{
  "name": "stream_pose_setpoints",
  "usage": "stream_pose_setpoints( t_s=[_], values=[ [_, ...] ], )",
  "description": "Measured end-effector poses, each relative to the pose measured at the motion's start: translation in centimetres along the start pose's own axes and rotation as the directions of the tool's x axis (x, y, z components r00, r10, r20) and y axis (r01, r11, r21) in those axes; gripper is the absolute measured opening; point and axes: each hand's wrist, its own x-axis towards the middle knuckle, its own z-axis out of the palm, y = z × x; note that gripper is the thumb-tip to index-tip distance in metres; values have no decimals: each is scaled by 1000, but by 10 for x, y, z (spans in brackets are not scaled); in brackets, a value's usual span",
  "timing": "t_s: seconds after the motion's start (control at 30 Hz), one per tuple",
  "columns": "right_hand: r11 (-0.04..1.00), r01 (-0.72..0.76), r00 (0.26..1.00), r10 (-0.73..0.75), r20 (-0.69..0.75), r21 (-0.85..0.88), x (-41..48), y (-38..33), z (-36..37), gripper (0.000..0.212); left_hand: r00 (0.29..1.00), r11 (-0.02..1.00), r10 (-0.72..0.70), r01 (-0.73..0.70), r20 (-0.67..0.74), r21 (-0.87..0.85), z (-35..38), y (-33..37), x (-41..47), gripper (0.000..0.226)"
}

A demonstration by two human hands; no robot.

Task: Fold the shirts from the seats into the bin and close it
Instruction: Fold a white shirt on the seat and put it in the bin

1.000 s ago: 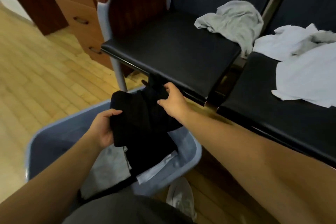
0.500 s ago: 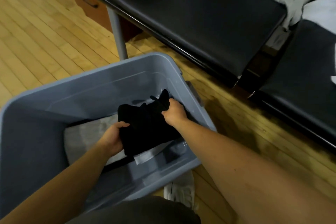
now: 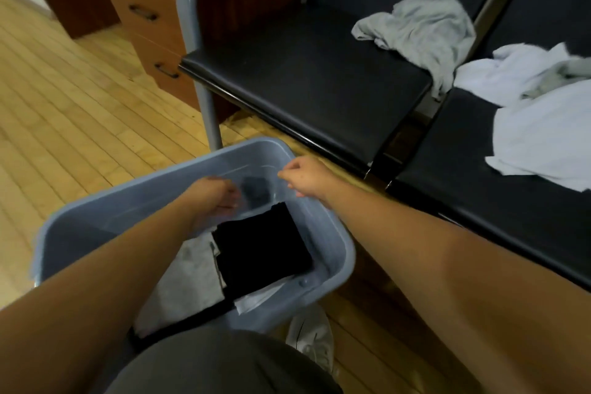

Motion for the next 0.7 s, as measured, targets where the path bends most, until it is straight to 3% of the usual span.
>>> stream_pose_setpoints(
  t_s=[0.2, 0.33, 0.43, 0.57, 0.6, 0.7],
  values=[
    [983, 166, 969, -149, -198, 73, -54, -64, -110, 22, 968, 961, 253, -252, 10, 116, 32, 129, -70, 13],
    [986, 162, 922, -142, -359, 26, -96, -40, -200, 27, 931, 917, 359, -364, 58, 165, 92, 189, -104, 13],
    [995, 92, 866, -94, -490, -29, -132, 10, -262, 12, 884, 865, 433, -463, 175, 196, 157, 210, -124, 9],
    [977, -131, 787, 1, -617, -166, -178, 93, -329, 9, 808, 779, 471, -569, 354, 263, 248, 214, -143, 13],
    [963, -182, 774, 17, -633, -197, -187, 114, -341, 10, 781, 736, 490, -609, 388, 295, 269, 211, -145, 14],
    [921, -281, 768, 46, -639, -271, -207, 174, -359, 43, 689, 550, 545, -724, 478, 416, 322, 198, -149, 23]
  ],
)
